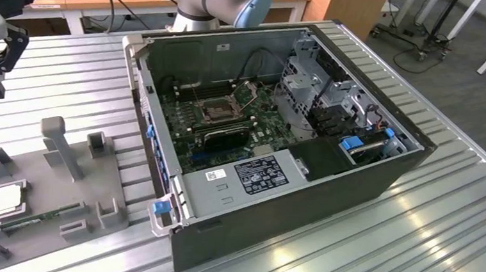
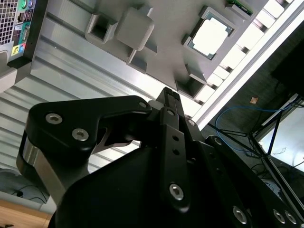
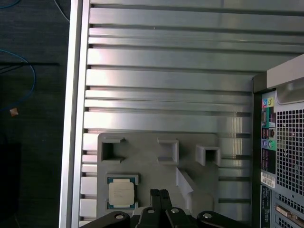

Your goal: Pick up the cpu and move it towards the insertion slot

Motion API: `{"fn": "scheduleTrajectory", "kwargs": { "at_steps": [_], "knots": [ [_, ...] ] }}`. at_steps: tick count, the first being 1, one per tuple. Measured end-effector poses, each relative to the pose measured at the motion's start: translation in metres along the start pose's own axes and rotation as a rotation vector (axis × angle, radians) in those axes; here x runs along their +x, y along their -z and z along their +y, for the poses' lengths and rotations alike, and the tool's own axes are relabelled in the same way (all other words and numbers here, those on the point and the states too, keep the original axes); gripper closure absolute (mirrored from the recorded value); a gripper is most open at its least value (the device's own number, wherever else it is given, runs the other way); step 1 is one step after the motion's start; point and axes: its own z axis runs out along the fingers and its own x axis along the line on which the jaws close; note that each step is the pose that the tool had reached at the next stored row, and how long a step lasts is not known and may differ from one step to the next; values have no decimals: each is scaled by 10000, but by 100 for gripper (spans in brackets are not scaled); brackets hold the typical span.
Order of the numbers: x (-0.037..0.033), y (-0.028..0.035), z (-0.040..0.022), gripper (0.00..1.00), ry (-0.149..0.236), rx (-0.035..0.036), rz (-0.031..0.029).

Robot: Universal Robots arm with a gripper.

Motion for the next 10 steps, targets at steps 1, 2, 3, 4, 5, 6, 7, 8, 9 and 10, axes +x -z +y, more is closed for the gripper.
{"fn": "scheduleTrajectory", "kwargs": {
  "at_steps": [1,2,3,4,5,6,7,8,9,10],
  "knots": [
    [1,0,0,89,0,0,0],
    [2,0,0,89,0,0,0],
    [4,0,0,89,-1,0,-1],
    [7,0,0,89,-1,0,-4],
    [10,-1,0,89,-1,0,-8],
    [12,-1,0,89,0,0,-10],
    [14,-1,0,89,0,1,-12],
    [17,-2,0,89,0,0,-13],
    [19,-2,0,89,0,1,-13],
    [19,-2,0,89,0,0,-12]
  ]
}}
